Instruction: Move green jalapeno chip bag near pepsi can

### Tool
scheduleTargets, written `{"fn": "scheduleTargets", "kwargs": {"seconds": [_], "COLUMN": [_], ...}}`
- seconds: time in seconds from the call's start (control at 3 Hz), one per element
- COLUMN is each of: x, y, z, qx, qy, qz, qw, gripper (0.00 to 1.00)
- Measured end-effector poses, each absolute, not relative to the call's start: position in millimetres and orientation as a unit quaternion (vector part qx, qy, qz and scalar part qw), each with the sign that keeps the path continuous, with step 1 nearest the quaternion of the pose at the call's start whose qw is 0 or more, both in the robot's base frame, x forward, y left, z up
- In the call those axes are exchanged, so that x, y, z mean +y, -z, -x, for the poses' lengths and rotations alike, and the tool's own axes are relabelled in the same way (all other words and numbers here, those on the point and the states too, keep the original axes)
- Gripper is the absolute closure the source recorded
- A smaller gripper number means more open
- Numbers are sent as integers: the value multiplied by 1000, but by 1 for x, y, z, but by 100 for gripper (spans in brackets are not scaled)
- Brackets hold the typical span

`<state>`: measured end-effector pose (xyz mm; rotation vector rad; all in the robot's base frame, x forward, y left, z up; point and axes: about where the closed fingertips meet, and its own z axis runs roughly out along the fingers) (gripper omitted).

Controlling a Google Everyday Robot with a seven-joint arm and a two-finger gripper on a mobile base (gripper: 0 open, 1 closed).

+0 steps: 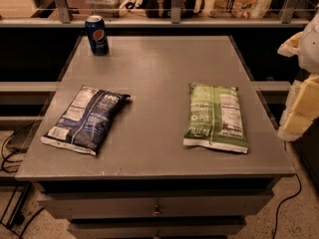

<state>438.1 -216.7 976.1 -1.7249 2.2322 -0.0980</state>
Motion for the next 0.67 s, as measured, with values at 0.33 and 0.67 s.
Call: {"fn": "scheduleTargets", "kwargs": {"seconds": [0.33, 0.67], "x": [-217, -206], "y": [-976, -970], "z": [-438, -452], "qx": [781, 780], "qy": [34, 6], "qz": [603, 595], "qw": [159, 194], "gripper": [0, 0]}}
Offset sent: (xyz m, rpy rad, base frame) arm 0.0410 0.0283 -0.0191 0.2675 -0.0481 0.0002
